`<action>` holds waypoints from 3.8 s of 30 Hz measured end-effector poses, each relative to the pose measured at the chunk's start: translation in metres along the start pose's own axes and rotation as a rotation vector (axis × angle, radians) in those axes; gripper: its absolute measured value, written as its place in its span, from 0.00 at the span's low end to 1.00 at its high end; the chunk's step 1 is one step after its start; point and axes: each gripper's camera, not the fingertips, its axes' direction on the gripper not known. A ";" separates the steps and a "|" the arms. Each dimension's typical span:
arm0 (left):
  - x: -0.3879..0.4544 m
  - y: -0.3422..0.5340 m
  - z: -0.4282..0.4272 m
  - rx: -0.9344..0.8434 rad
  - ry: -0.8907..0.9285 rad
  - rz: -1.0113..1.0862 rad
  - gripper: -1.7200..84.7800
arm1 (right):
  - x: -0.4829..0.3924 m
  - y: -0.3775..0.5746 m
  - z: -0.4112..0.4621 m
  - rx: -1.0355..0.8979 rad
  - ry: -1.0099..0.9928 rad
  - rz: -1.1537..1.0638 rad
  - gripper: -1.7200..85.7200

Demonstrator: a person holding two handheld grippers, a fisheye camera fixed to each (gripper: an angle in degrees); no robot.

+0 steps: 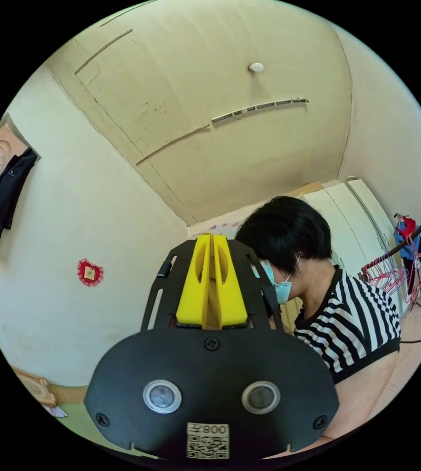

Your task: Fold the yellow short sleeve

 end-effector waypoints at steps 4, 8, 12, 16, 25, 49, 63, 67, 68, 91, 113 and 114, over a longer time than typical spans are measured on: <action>-0.021 -0.006 0.019 -0.037 -0.048 0.059 0.03 | 0.017 -0.007 0.029 0.005 0.015 -0.004 0.02; -0.072 0.002 0.046 -0.064 -0.095 0.024 0.03 | 0.052 -0.018 0.079 -0.015 0.036 0.003 0.02; -0.143 0.017 0.082 -0.130 -0.178 -0.043 0.03 | 0.105 -0.033 0.155 -0.090 0.109 -0.002 0.02; -0.260 0.054 0.142 -0.276 -0.283 -0.159 0.03 | 0.182 -0.042 0.241 -0.173 0.179 0.039 0.02; -0.555 0.251 0.260 -0.611 -0.478 -0.588 0.04 | 0.459 0.032 0.532 -0.520 0.315 0.352 0.02; -0.682 0.577 0.306 -1.362 -0.590 -0.913 0.16 | 0.617 0.361 0.902 -1.245 0.508 0.601 0.07; -0.727 0.585 0.390 -1.524 -0.593 -0.825 0.05 | 0.610 0.377 1.031 -1.316 0.560 0.657 0.01; -0.750 0.551 0.379 -1.382 -0.650 -0.877 0.04 | 0.611 0.370 1.055 -1.342 0.564 0.656 0.01; -0.759 0.541 0.374 -1.331 -0.658 -0.902 0.04 | 0.611 0.367 1.063 -1.359 0.578 0.647 0.01; -0.837 0.594 0.447 -1.317 -0.752 -0.815 0.07 | 0.559 0.289 1.197 -1.203 0.576 0.507 0.01; -0.898 0.679 0.520 -1.409 -0.721 -0.761 0.03 | 0.556 0.307 1.322 -1.235 0.531 0.434 0.02; -0.896 0.678 0.518 -1.396 -0.710 -0.765 0.03 | 0.546 0.302 1.315 -1.201 0.507 0.431 0.02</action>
